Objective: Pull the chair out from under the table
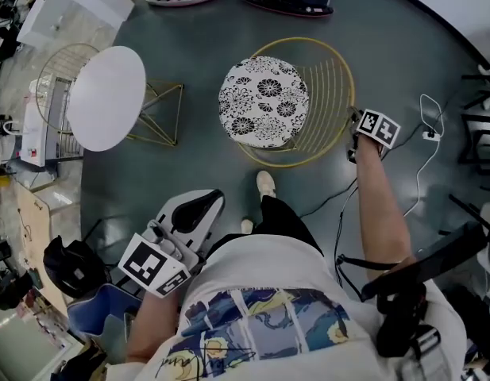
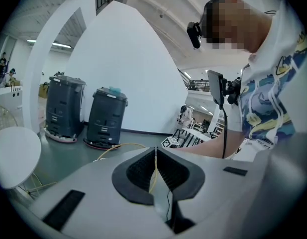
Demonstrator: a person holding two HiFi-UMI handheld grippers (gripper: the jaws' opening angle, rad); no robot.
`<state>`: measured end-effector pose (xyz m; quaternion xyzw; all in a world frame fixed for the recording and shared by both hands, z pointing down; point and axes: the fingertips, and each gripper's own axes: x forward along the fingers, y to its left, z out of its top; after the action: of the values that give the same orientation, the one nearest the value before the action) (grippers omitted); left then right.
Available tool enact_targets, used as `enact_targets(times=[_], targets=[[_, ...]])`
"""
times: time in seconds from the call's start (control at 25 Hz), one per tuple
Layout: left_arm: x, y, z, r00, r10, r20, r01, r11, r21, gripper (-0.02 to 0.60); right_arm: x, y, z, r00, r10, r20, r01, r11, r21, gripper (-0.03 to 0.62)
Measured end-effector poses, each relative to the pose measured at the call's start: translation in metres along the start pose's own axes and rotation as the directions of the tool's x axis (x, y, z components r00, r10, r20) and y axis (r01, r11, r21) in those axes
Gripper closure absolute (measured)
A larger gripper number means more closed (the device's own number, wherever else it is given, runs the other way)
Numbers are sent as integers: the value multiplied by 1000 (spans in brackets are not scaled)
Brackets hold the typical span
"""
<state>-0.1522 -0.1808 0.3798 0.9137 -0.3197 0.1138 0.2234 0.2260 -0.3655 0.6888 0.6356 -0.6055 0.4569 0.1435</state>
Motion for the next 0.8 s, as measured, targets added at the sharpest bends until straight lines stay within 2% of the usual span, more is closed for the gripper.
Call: enact_targets(times=[0.24, 0.48, 0.64, 0.8], targets=[[-58, -18, -22, 998, 23, 55, -24, 1000, 6, 563, -48, 28, -29, 1000, 1, 25, 2, 994, -106, 471], [-118, -52, -54, 995, 32, 94, -33, 999, 18, 563, -102, 61, -70, 999, 23, 33, -14, 974, -227, 471], [-154, -81, -80, 992, 36, 120, -39, 999, 22, 563, -147, 91, -110, 993, 113, 31, -99, 949, -300, 473], [-187, -92, -104, 987, 56, 152, -57, 998, 3, 563, -193, 127, -166, 980, 197, -3, -182, 897, -402, 502]])
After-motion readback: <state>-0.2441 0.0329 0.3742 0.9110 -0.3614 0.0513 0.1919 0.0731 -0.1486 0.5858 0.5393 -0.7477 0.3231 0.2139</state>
